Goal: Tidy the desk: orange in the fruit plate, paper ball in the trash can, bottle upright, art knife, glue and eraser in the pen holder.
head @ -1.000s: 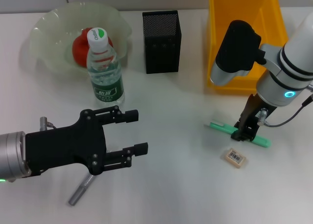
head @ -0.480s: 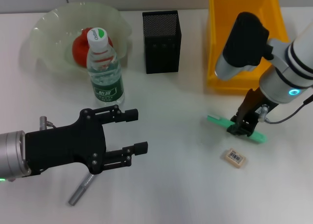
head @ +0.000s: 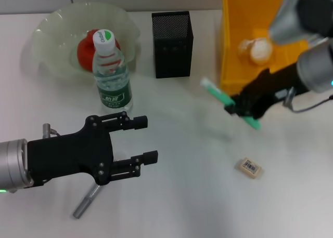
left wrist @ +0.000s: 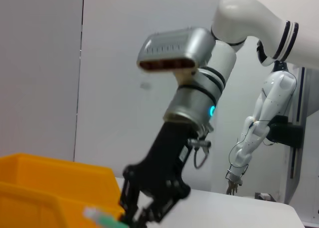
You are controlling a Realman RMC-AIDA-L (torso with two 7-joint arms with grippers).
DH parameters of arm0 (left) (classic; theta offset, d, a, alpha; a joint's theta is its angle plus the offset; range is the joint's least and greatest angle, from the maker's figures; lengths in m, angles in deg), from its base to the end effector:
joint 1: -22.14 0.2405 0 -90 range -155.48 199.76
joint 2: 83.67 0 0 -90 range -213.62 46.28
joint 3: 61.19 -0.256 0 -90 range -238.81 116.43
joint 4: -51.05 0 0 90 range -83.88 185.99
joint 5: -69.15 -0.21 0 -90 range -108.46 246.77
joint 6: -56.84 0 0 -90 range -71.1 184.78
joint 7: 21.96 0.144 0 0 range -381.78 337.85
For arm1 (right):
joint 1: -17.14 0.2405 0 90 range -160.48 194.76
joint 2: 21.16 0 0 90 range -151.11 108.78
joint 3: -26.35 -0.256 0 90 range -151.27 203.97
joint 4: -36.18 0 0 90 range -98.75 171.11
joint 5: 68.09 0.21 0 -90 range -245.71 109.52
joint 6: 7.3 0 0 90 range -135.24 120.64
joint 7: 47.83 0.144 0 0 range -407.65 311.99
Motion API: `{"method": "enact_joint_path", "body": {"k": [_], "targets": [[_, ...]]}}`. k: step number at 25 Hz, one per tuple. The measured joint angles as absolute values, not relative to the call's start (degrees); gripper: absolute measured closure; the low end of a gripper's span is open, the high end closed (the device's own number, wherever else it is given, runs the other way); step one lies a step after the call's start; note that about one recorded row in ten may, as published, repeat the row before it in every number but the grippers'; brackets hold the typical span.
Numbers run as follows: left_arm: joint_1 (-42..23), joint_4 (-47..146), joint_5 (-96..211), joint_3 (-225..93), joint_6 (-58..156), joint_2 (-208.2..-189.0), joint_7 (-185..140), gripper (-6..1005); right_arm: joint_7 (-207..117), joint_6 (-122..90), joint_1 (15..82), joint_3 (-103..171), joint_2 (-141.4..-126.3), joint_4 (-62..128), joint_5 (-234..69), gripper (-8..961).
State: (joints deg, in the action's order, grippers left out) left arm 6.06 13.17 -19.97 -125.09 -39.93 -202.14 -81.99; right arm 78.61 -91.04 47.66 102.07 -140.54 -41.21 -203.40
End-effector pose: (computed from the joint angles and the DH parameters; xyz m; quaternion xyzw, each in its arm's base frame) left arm -0.2619 0.2533 -0.0199 -0.9337 -0.0861 -0.3364 0.0876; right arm 0.1730 0.3536 -0.0004 -0.9661 0.2048 -0.0628 0.1440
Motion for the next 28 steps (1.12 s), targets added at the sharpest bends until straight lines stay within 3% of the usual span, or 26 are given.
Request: {"method": "enact_joint_path", "body": {"k": [12, 23, 28], "targets": [[6.1, 13.3, -20.0, -125.2, -39.9, -202.14, -82.0, 317, 54.8, -73.1, 45.2, 95.6, -140.55, -25.0, -172.2, 784], [6.1, 14.0, -20.0, -125.1, -39.8, -202.21, -81.5, 318, 11.9, -65.9, 55.8, 94.9, -140.67, 9.1, -128.8, 785], [5.8, 14.5, -19.9, -125.1, -39.8, -202.23, -81.3, 316, 6.6, -64.9, 59.1, 95.5, -140.89, 13.8, -127.1, 785]]}}
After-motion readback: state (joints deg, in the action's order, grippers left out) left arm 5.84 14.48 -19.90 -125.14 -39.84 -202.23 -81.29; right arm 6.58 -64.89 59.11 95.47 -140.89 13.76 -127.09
